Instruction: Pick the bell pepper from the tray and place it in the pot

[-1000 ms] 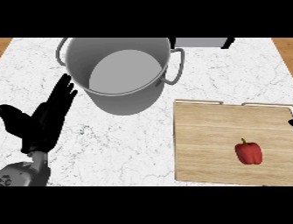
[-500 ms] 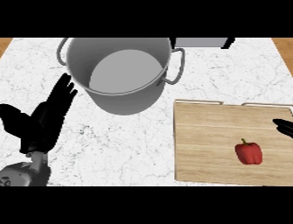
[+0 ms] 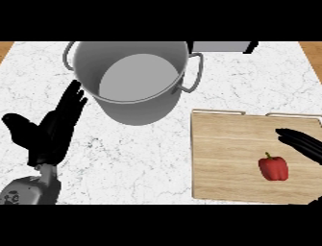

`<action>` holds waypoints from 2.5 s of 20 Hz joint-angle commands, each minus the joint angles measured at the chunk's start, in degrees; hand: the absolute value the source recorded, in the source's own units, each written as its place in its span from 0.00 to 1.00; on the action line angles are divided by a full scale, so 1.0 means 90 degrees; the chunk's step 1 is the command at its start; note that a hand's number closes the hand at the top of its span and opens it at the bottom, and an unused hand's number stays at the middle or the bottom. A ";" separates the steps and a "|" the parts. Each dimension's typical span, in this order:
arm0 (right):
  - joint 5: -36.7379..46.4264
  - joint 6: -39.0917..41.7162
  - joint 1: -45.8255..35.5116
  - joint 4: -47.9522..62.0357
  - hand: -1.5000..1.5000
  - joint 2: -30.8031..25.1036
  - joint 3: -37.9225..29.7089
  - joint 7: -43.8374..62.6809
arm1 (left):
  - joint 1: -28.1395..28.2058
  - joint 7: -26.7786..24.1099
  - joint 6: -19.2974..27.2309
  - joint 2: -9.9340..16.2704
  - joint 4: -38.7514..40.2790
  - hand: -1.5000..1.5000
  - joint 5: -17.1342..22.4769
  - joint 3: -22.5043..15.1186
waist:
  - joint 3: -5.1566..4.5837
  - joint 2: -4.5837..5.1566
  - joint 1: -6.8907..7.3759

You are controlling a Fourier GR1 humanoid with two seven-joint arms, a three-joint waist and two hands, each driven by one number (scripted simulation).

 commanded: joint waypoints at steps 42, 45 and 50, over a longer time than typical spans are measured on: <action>0.3619 -0.2576 -0.0095 -0.0392 1.00 0.3982 -0.0680 0.6645 | 0.0135 0.0190 -0.0521 -0.0238 -0.0095 0.50 -0.0347 0.0600 | -0.0135 -0.0133 -0.0260; 0.4172 -0.2925 -0.0460 -0.0927 1.00 0.4131 -0.0165 0.7738 | 0.0166 0.0219 -0.0567 -0.0289 -0.0040 0.50 -0.0293 0.0553 | -0.0105 -0.0134 -0.0090; 0.5268 -0.2837 -0.1283 -0.1697 1.00 0.4145 0.1041 0.9604 | 0.0100 0.0256 -0.0581 -0.0365 -0.0062 0.50 -0.0309 0.0431 | -0.0086 -0.0155 0.0129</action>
